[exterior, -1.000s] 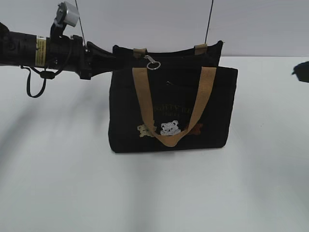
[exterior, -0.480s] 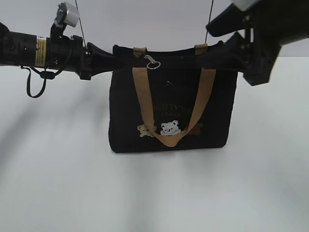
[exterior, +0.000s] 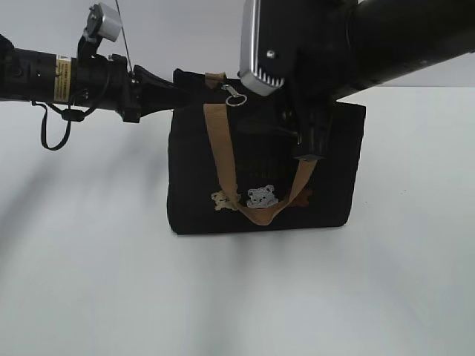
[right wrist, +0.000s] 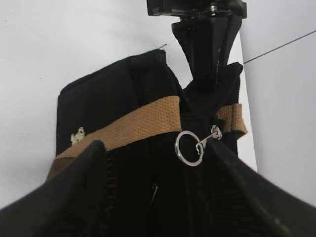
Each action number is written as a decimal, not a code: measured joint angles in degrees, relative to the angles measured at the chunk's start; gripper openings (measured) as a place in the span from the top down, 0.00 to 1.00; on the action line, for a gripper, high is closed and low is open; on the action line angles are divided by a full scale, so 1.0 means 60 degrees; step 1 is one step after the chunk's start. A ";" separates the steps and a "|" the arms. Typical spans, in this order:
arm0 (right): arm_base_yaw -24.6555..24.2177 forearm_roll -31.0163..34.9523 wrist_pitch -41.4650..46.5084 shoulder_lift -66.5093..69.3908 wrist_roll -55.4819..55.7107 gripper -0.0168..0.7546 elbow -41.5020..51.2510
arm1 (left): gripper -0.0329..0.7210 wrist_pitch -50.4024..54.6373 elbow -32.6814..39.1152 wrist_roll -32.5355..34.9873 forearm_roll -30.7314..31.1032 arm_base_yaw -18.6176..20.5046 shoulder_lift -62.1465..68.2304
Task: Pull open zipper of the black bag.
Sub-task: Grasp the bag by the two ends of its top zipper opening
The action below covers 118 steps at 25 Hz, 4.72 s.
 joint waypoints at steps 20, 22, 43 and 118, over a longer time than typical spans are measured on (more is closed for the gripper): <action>0.0265 -0.0503 -0.2686 0.1361 -0.0857 0.41 -0.0001 | 0.90 -0.0183 0.0000 0.0000 0.0000 0.0000 0.0000; 0.0265 -0.0503 -0.2706 0.1394 -0.0861 0.47 -0.0001 | 0.90 -0.0183 0.0000 0.0000 0.0000 0.0000 0.0000; 0.0265 -0.0503 -0.2710 0.1498 -0.0912 1.00 -0.0001 | 0.90 -0.0183 0.0000 0.0000 0.0024 0.0000 0.0000; -0.2159 -0.0302 -0.2573 0.0641 0.4739 1.00 0.0037 | 0.90 -0.1326 -0.0012 -0.0133 -0.0071 -0.0019 0.0000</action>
